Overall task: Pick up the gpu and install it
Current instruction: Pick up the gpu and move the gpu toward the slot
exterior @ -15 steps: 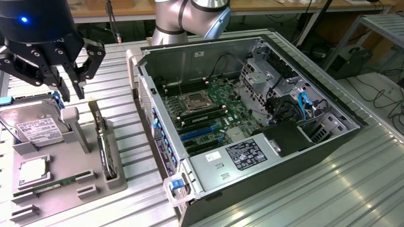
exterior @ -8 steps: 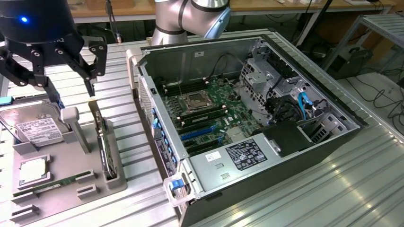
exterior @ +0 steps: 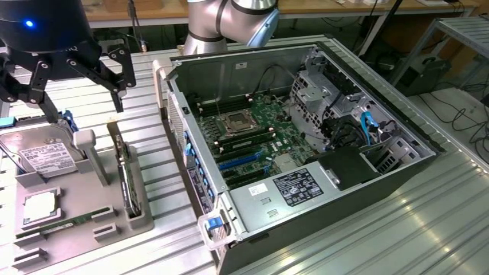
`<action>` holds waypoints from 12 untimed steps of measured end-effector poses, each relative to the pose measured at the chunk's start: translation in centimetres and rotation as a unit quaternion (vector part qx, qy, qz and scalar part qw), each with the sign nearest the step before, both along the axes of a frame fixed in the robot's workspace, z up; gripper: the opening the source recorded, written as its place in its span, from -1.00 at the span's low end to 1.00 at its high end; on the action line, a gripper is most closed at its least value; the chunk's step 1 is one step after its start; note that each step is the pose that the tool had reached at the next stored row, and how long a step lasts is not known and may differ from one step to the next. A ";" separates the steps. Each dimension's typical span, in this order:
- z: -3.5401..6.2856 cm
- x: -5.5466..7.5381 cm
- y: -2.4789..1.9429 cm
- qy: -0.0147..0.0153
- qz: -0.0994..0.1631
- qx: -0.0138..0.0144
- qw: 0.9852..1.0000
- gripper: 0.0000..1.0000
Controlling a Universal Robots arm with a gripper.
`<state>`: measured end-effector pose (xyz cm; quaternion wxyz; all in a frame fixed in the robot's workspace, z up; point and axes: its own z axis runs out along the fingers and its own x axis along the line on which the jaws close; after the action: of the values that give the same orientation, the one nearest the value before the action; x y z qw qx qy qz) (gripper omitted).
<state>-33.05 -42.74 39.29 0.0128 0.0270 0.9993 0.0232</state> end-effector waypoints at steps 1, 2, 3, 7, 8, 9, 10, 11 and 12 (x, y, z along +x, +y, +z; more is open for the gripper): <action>-0.03 0.0 0.00 0.000 0.002 0.000 1.000 0.69; -0.08 0.0 0.00 0.000 0.006 0.000 1.000 0.69; -0.14 0.0 0.00 0.000 0.009 0.000 1.000 0.69; -0.72 0.0 -0.11 0.000 0.019 0.000 1.000 0.69; -0.88 0.0 -0.23 0.000 0.020 0.000 1.000 0.69; -0.99 0.0 -0.37 0.000 0.020 0.000 1.000 0.69; -1.09 0.0 -0.43 0.000 0.020 0.000 1.000 0.69; -1.15 0.0 -0.46 0.000 0.020 0.000 1.000 0.69; -1.17 0.0 -0.47 0.000 0.020 0.000 1.000 0.69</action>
<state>-33.03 -43.21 38.11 0.0123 0.0072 0.9996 0.0233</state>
